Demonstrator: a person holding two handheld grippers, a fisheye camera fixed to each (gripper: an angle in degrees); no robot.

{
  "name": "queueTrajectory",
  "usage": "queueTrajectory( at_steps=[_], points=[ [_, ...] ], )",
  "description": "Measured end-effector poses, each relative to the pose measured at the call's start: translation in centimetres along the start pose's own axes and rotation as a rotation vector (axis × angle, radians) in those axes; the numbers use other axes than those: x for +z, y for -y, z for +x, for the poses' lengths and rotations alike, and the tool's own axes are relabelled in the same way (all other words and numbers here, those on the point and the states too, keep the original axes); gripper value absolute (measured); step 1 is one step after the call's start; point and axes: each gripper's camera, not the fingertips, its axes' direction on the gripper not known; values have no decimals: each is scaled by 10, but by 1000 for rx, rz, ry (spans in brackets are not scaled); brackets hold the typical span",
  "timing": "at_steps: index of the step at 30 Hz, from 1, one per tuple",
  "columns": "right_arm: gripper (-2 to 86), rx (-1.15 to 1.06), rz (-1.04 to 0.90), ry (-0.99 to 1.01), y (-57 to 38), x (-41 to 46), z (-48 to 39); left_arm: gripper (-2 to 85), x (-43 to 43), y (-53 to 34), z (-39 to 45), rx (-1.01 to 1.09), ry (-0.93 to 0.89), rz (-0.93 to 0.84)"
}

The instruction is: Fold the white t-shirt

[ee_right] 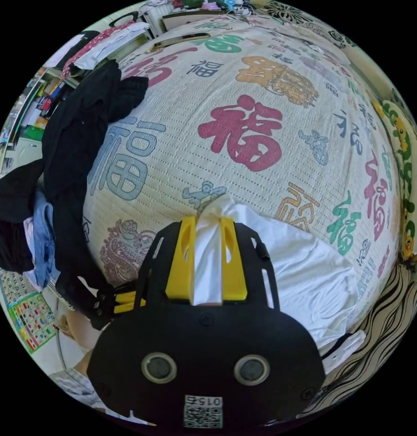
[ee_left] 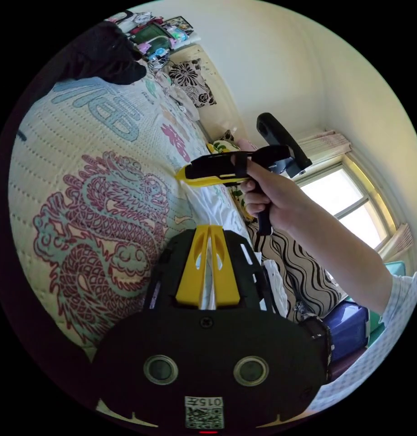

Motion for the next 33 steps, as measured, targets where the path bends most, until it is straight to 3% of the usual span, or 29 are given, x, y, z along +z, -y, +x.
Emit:
queueTrajectory(
  at_steps=[3,7,11,15,17,20,23,27,30,33],
  points=[
    [6,49,37,-15,7,-3,12,-9,-7,-3,-3,-38,-45,30],
    [-7,65,120,61,2,-29,43,-9,-10,-9,11,-48,-12,53],
    [-7,127,396,437,-46,-79,112,-7,-21,-10,83,180,88,73],
    [2,254,547,614,-119,-88,183,-4,-1,-29,162,453,225,0],
    [15,370,564,611,-171,-72,226,3,36,-52,197,584,270,-159],
    [55,522,463,579,-220,-47,270,17,75,-85,210,602,257,-311],
    [78,587,481,542,-245,-52,297,31,85,-100,210,518,248,-320],
    [93,464,488,515,-221,-74,292,51,104,-100,214,478,297,-314],
    [97,352,383,428,-178,-79,268,53,143,-104,222,508,356,-393],
    [31,332,230,200,-151,-71,253,11,185,-116,223,559,478,-502]
  ],
)
